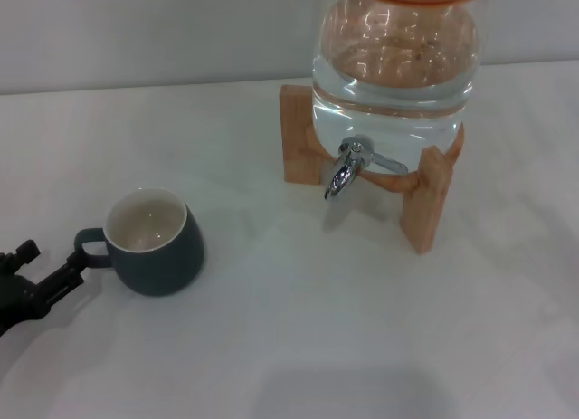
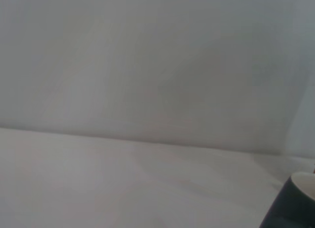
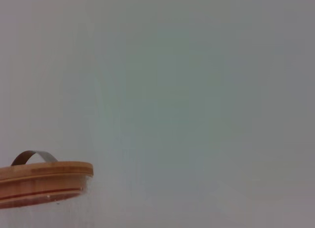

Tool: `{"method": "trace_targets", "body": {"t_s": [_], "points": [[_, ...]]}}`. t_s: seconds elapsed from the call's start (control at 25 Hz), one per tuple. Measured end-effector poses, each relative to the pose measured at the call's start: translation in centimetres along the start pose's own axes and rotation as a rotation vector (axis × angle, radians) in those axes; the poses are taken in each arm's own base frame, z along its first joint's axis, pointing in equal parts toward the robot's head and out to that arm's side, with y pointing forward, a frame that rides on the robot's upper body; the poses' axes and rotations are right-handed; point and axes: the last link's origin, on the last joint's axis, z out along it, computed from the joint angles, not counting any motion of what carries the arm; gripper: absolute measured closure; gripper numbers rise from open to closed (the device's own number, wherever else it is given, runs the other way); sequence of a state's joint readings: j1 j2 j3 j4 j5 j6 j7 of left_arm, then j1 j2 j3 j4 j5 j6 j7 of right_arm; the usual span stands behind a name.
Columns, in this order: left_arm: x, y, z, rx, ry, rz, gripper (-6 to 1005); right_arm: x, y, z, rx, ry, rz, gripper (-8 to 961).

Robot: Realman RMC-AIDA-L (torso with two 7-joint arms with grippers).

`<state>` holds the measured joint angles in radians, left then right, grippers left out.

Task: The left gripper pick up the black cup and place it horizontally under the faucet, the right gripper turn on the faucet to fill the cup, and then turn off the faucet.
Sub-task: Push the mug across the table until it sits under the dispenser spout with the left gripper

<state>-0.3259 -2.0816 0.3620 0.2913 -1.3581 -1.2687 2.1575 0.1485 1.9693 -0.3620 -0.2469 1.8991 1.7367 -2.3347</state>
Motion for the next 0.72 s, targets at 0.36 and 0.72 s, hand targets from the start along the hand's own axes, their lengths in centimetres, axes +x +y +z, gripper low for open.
{"method": "trace_targets", "body": {"t_s": [0.36, 0.72], "points": [[0.5, 0.0, 1.6, 0.000, -0.018, 0.011, 153, 0.2, -0.1, 0.3, 0.005, 0.006, 0.002, 129], [0.8, 0.3, 3.3, -0.006, -0.039, 0.017, 204, 0.4, -0.1, 0.8, 0.011, 0.013, 0.005, 131]]}}
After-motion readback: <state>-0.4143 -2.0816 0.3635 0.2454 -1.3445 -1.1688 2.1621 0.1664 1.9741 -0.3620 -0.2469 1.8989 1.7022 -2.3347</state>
